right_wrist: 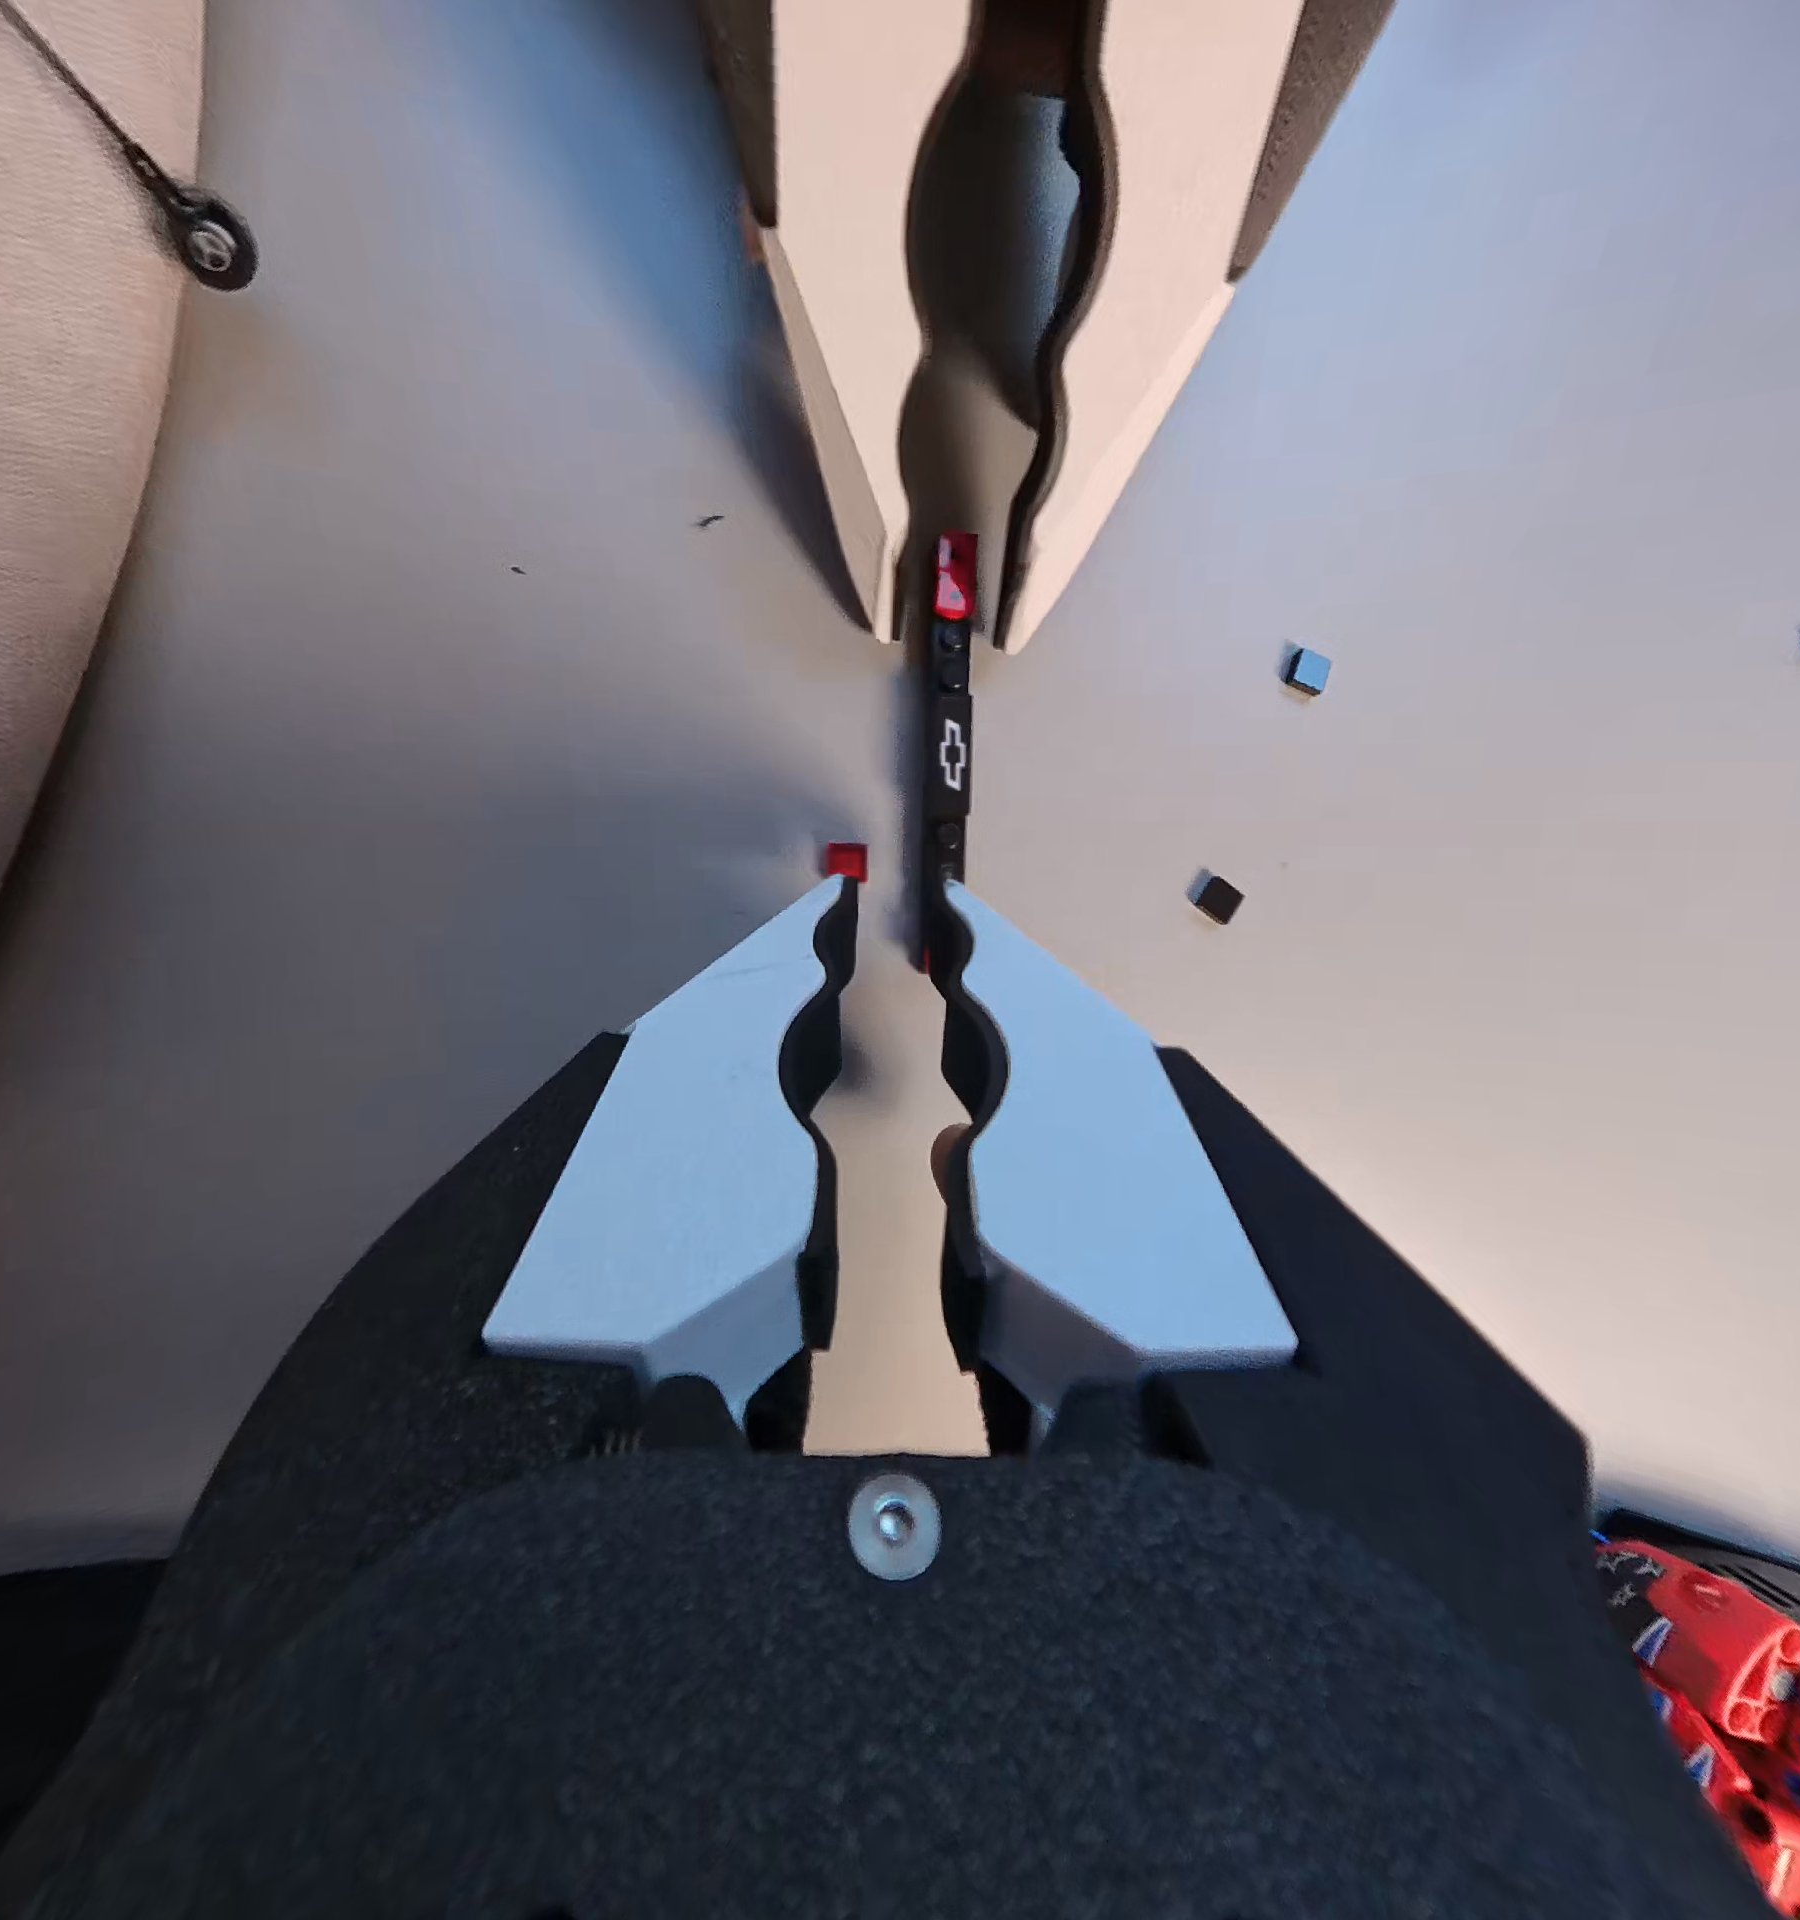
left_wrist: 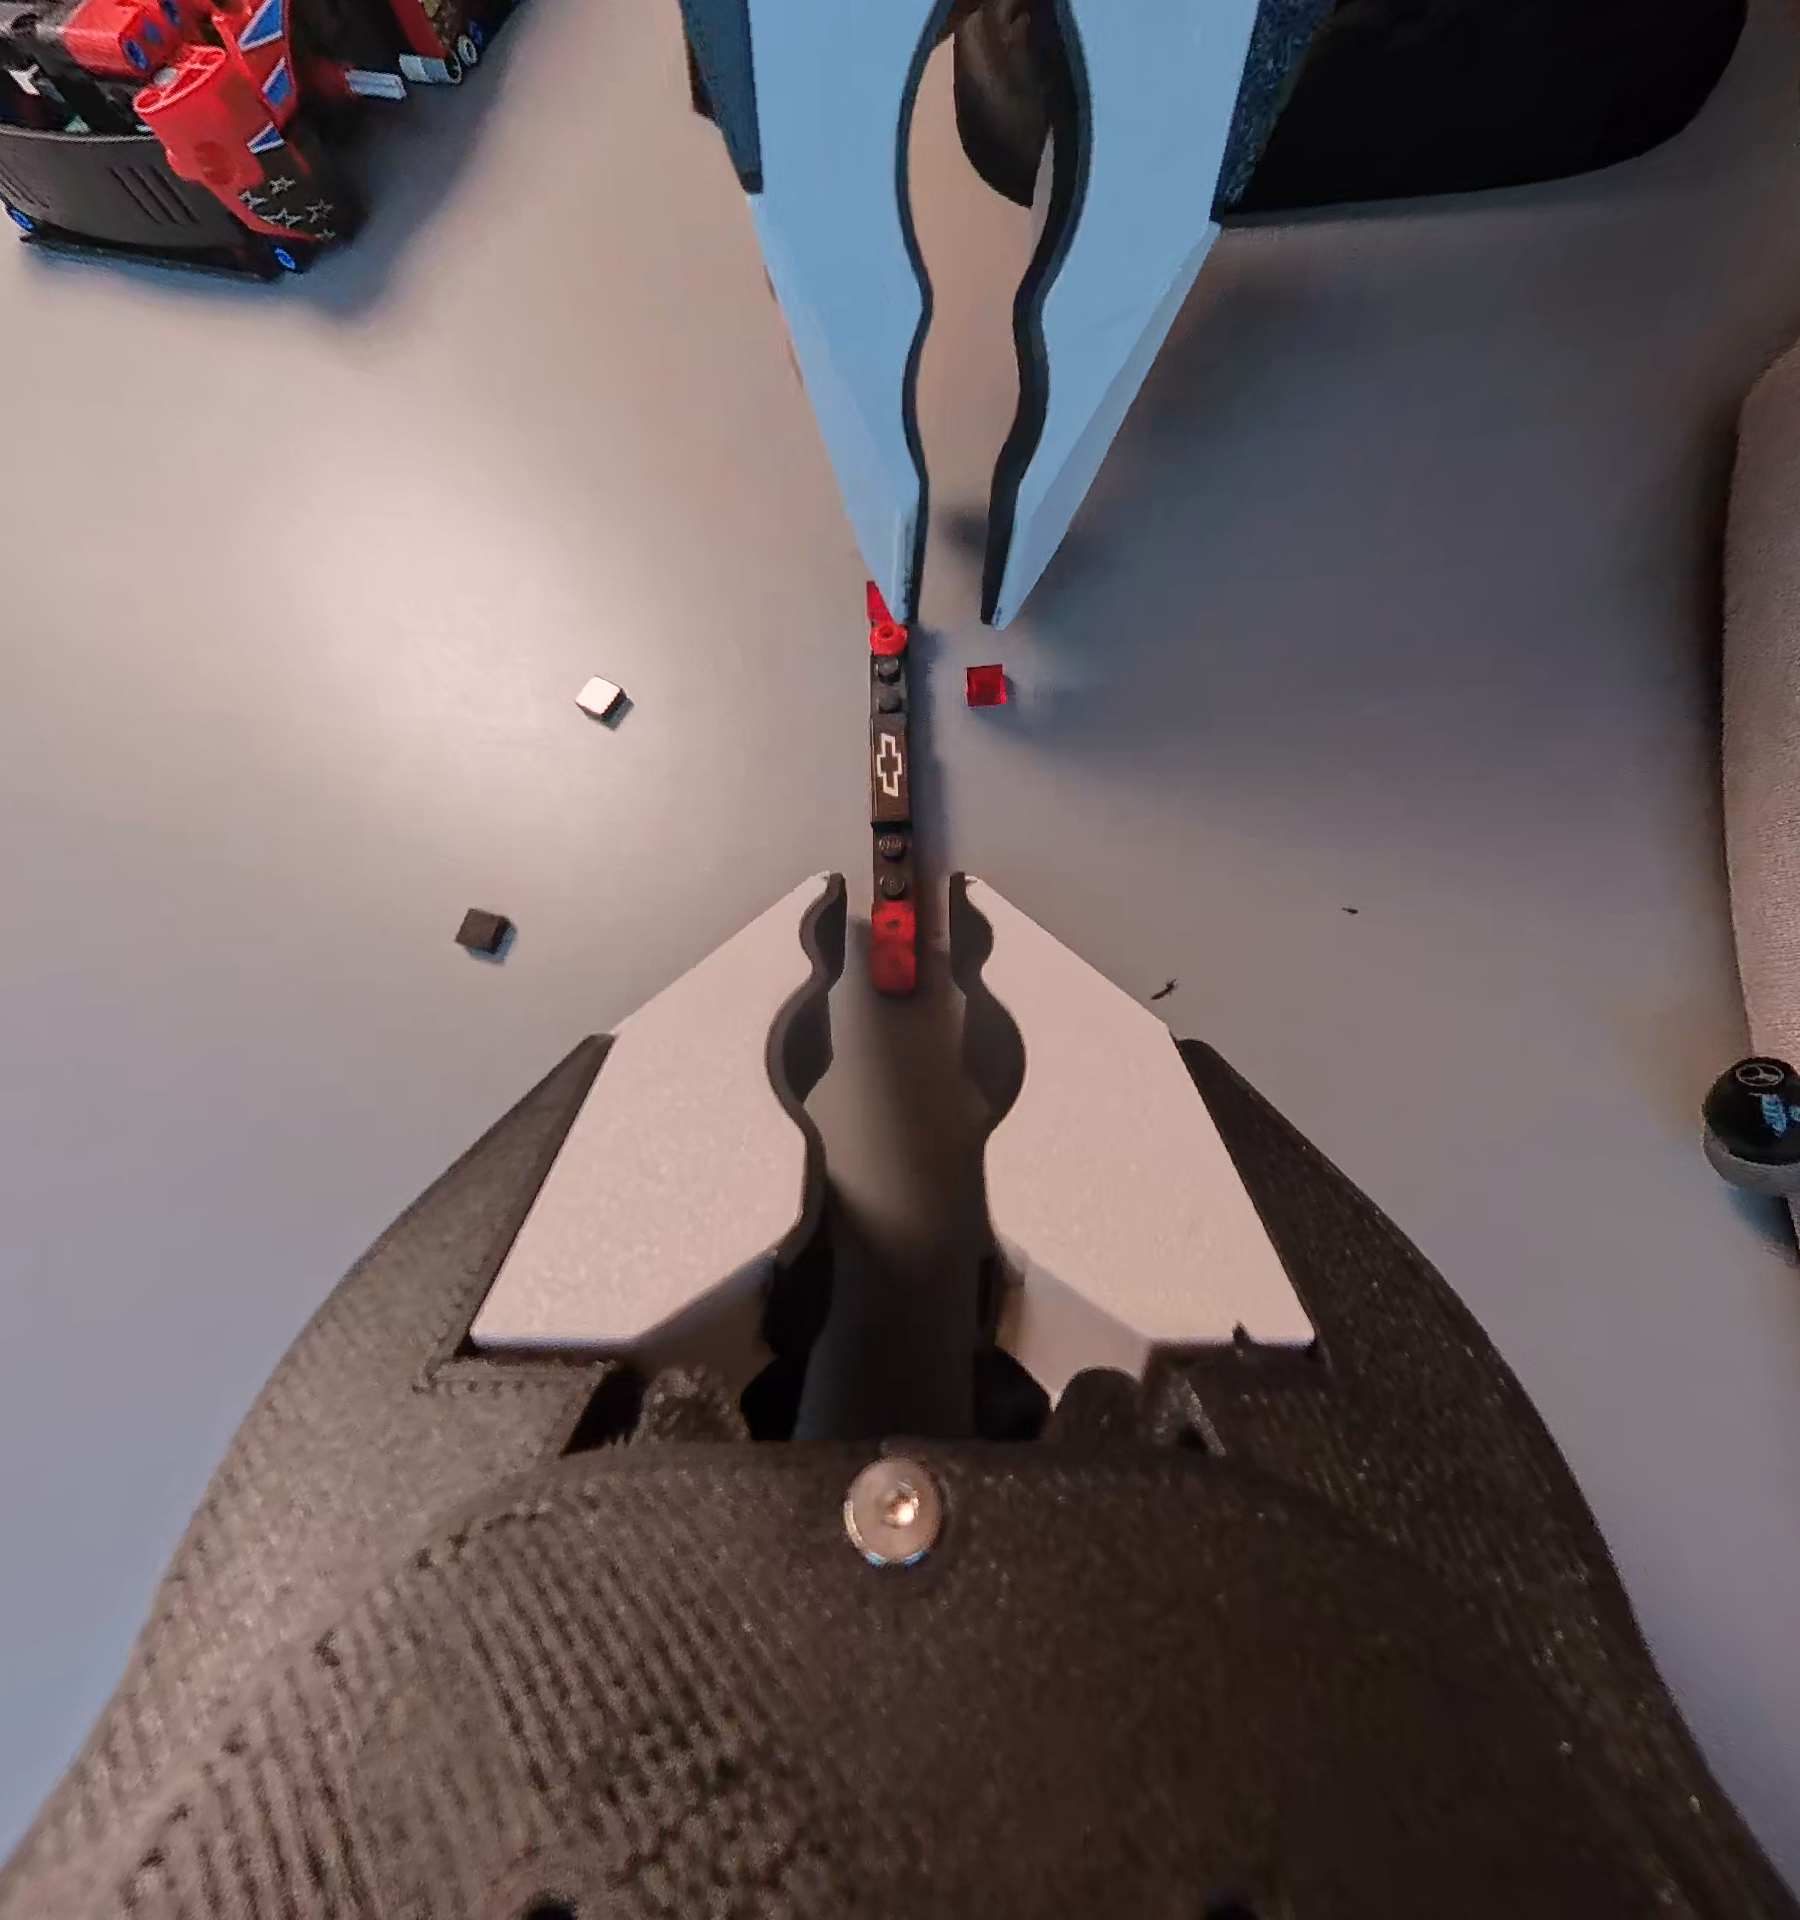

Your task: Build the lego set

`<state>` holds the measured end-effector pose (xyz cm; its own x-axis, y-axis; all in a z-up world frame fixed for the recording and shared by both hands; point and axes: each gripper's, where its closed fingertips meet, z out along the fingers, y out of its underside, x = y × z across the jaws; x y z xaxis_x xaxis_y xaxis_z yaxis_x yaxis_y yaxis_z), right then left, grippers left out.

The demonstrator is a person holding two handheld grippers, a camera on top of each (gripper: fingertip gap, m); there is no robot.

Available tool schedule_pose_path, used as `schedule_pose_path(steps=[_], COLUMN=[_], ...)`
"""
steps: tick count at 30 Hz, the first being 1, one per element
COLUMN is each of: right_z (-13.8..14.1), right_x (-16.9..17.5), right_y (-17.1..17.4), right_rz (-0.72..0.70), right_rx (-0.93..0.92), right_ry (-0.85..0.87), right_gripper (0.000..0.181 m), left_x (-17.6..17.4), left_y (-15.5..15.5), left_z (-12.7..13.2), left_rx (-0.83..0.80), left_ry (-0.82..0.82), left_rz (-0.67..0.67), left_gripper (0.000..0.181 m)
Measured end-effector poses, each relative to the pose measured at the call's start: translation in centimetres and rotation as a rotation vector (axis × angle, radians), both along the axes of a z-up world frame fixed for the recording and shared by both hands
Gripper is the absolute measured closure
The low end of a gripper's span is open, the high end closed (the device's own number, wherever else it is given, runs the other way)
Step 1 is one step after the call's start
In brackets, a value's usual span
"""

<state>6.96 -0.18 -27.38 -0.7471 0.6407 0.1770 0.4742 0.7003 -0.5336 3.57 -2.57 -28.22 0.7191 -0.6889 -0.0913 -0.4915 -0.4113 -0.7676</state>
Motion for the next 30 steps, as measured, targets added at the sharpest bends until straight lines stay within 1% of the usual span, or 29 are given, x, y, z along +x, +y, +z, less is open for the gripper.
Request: schedule_pose_path(steps=[3,5,8,11,14,16,19,23,30], right_z=[-0.4,-0.4,-0.9,-1.2,-1.2,-0.3,0.3,-0.5,-0.7], right_x=[0.6,0.5,0.2,0.1,0.2,-0.2,-0.7,-0.8,-0.6], right_y=[-0.5,-1.0,-0.9,-1.2,-1.2,-0.9,0.6,1.2,1.3], right_rz=[0.015,0.015,0.007,0.004,0.004,-0.013,-0.043,-0.046,-0.039], right_rx=[0.006,-0.033,-0.027,-0.059,-0.078,-0.096,-0.058,-0.025,-0.031], right_ry=[-0.025,-0.035,-0.058,-0.088,-0.116,-0.094,-0.076,-0.098,-0.116], right_gripper=[0.169,0.169,0.169,0.175,0.176,0.176,0.176,0.176,0.176], left_x=[0.1,0.2,0.3,0.3,0.3,0.4,0.5,0.7,0.8], left_y=[0.4,0.6,0.7,0.7,0.7,0.7,0.9,1.1,1.0], left_z=[0.0,-0.1,-0.1,0.0,0.1,0.2,0.1,-0.1,-0.1], left_rx=[0.001,0.001,0.003,0.005,0.007,0.009,0.009,0.008,0.007], left_ry=[0.008,0.008,0.011,0.017,0.014,0.008,0.009,0.014,0.016], left_rz=[0.007,0.009,0.012,0.014,0.015,0.016,0.018,0.018,0.012], left_gripper=[0.163,0.164,0.165,0.165,0.165,0.165,0.164,0.167,0.174])
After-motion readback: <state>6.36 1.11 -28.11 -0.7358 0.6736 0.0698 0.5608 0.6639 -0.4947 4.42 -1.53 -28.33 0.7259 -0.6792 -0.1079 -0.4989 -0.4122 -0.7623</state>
